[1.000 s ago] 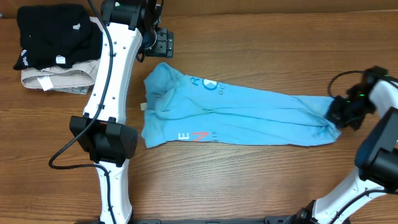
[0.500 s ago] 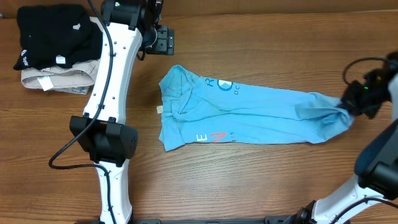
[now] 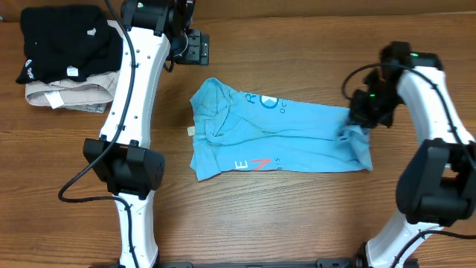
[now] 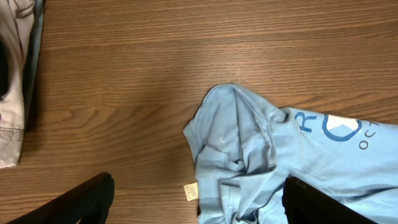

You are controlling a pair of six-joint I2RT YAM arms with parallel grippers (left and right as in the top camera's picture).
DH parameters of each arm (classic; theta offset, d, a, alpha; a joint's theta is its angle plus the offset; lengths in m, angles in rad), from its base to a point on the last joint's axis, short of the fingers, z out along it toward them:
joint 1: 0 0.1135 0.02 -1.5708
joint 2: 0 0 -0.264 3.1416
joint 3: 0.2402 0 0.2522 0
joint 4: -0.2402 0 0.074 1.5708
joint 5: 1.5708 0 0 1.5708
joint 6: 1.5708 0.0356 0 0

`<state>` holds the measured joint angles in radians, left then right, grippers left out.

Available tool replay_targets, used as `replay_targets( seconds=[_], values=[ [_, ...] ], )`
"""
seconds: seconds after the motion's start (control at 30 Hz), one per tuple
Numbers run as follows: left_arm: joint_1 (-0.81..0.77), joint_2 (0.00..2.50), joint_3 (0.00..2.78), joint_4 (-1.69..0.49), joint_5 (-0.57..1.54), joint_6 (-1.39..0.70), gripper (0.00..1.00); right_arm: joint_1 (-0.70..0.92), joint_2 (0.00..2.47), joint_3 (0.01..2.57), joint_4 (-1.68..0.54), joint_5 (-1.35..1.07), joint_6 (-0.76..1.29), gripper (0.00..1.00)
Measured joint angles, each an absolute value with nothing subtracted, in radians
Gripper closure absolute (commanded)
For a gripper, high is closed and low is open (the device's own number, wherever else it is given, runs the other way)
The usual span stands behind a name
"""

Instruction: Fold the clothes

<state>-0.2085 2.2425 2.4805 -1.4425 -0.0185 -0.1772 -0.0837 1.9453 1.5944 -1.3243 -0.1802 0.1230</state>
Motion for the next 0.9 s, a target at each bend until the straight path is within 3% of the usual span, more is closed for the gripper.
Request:
replay_targets(
  seconds=[0.57,0.7,0.9],
  values=[
    [-0.208,2.243,2.48,-1.443,-0.019,-0.177,0.1,0.208,1.945,1.583,-1.206,-0.185,0.244,0.95],
    [-0.208,2.243,2.48,-1.443,-0.018,-0.177,0.08,0.239,1.946,1.57,-1.189,-0.188,0.264,0.71],
    [-0.208,2.243,2.48,-1.443,-0.019,-0.177,0.07,0.28,1.946,1.569,-1.126,-0.302,0.227,0.63]
  ],
)
